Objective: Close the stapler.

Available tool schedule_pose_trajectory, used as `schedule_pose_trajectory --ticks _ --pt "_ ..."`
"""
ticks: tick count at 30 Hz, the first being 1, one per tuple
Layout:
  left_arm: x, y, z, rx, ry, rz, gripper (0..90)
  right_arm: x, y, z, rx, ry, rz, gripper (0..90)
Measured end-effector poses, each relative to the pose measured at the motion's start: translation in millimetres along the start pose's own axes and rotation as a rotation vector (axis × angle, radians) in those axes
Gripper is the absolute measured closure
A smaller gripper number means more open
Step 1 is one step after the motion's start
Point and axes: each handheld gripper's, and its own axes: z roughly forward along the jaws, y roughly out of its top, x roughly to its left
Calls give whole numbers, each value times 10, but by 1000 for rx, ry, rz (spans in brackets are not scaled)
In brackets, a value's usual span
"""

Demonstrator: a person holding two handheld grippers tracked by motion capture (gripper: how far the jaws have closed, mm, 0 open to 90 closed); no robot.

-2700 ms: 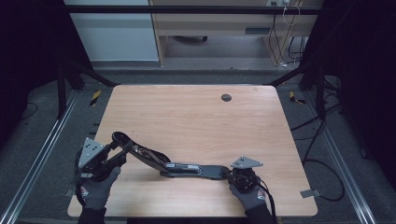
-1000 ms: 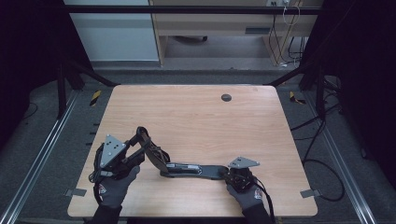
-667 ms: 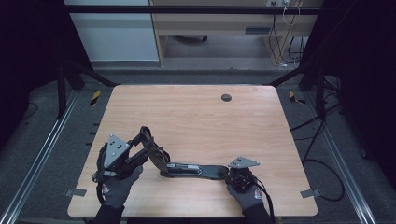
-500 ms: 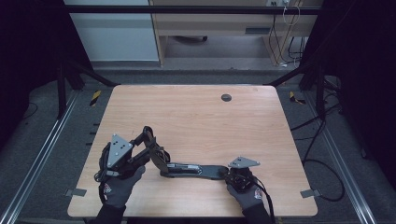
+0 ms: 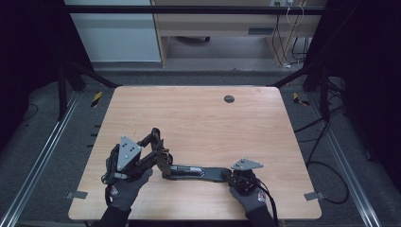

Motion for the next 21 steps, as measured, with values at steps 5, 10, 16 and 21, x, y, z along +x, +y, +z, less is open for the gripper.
schedule_pose_trajectory --ticks 5,10,16,21 --pt "-40 11 20 1 0 14 587 -1 -1 -2 0 -3 2 900" --pt "-75 16 41 1 -4 20 581 -2 -4 -1 -2 -3 2 900" --pt "-134 21 72 0 -6 37 575 -6 -5 -3 -3 -1 1 900" --pt "-185 21 110 -6 -18 43 566 -9 -6 -1 -5 1 0 900"
